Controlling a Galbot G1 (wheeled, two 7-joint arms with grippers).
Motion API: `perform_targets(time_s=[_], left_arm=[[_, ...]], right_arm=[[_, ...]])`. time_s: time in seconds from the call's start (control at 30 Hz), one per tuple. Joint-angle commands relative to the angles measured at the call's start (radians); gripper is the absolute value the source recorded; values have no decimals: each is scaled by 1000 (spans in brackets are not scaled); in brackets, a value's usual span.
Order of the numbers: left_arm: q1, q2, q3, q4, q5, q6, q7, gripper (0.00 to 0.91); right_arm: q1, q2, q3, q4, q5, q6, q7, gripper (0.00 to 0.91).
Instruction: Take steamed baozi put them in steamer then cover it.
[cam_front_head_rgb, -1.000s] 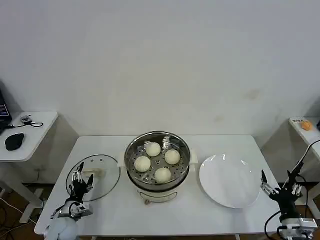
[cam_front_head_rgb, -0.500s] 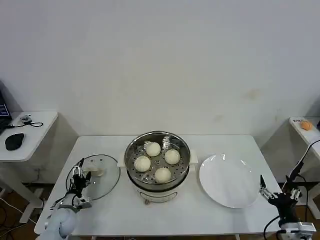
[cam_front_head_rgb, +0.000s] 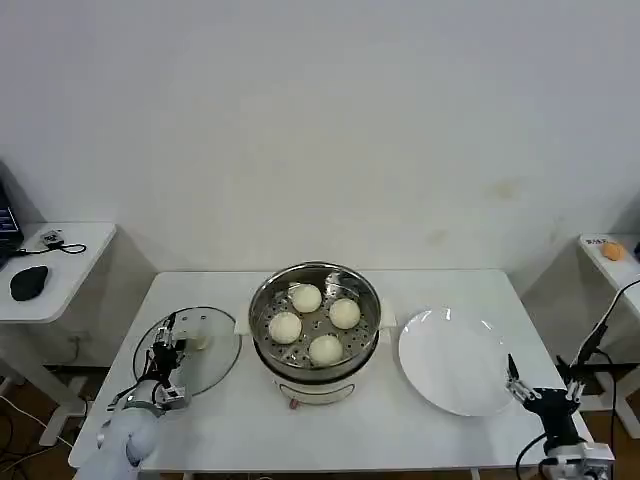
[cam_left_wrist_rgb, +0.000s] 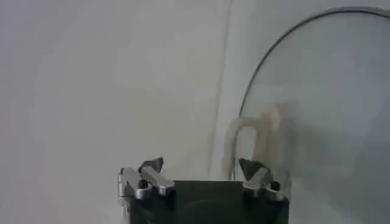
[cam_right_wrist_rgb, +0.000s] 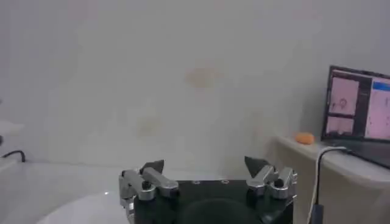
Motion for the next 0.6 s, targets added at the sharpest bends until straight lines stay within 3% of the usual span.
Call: perform_targets(time_s=[0.03,0.4,0.6], left_arm=[[-17,2,15,28,2,-7,5,0],[-11,-12,9,5,10,-28,-2,0],[26,6,-20,-95,-1,7,-24,0]], right_arm=[[18,8,-45,-22,-18,-13,-1,907],[17,14,-58,-20,-40,-4,-1,907],[-2,16,-66,-8,-44,-14,6,907]])
